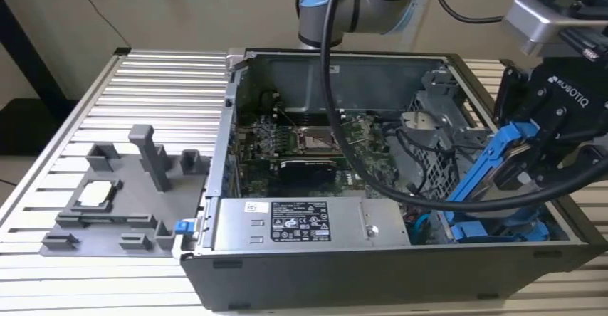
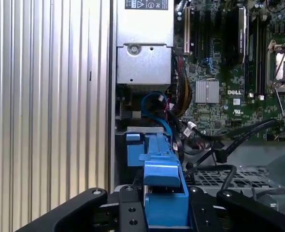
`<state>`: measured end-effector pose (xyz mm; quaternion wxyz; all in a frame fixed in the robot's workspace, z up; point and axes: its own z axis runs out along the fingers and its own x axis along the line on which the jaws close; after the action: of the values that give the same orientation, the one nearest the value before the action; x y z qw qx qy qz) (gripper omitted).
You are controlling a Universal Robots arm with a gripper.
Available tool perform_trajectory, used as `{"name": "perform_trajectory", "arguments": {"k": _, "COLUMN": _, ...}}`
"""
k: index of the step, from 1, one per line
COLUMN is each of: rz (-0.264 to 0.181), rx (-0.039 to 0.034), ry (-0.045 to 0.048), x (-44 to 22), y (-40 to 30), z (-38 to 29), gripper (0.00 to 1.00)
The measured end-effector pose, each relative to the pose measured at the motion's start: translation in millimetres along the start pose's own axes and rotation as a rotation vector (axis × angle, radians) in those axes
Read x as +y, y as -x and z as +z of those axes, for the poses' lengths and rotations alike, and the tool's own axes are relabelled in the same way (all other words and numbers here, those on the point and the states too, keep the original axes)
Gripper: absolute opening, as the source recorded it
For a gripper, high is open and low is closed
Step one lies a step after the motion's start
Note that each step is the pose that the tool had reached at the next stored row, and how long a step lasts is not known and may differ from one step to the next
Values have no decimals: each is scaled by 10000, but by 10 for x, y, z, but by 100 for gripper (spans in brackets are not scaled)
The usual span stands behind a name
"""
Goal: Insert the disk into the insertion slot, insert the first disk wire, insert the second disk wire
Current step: 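Insert the disk into the insertion slot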
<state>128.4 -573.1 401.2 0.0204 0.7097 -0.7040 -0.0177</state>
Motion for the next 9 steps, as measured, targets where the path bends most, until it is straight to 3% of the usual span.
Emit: {"name": "perform_trajectory", "arguments": {"k": 9, "rz": -110, "rx": 8, "ry": 0, "x": -9, "y": 1, "z": 161, "gripper": 33}}
